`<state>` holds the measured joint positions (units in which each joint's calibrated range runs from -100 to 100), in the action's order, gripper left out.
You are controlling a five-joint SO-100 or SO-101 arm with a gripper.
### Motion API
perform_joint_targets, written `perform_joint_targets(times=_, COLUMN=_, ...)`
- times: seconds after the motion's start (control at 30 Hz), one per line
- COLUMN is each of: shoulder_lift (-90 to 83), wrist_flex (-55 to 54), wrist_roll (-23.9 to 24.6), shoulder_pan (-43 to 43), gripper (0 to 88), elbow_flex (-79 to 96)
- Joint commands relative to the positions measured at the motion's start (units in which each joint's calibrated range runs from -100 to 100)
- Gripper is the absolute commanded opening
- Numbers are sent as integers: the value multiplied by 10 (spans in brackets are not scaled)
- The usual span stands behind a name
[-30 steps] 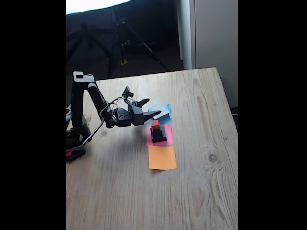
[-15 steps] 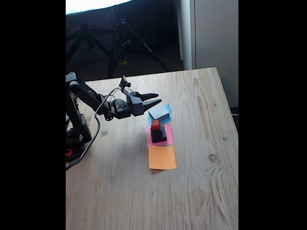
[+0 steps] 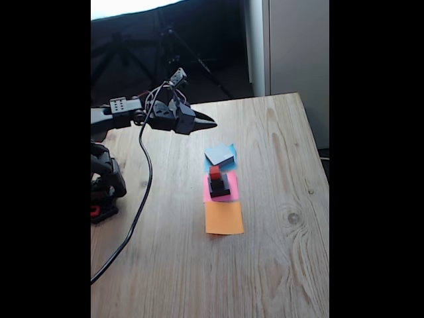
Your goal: Tower of hanoi
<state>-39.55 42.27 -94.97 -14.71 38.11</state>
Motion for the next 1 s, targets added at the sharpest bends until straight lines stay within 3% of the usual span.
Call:
perform_joint_targets(times=0.0, shoulder_lift=-42, wrist_flex=194, wrist_roll=12, shoulder_pan=21, gripper=2, elbow_flex=-155)
perform_joint_targets(times=0.23, shoulder_lift=-39, wrist_flex=353, wrist_roll=27, shoulder_pan=63, gripper=2, elbow_flex=-346)
perform_joint_targets(times=0.4, shoulder_lift=-53, wrist_flex=406, wrist_roll=40, shoulder_pan=103, gripper=2, elbow_flex=-409)
perform_joint_targets(times=0.57, shoulder_lift=-70, wrist_flex=432, wrist_roll=1, shoulder_pan=151, gripper=2, elbow_flex=-381)
perform_joint_targets(times=0.67, shoulder_lift=-100, wrist_flex=382, wrist_roll=-7, shoulder_pan=173, gripper=16, elbow_flex=-288)
perform_joint_targets(times=0.97, shoulder_lift=-152, wrist_flex=144, wrist_roll=-4, shoulder_pan=205, gripper=174, elbow_flex=-24)
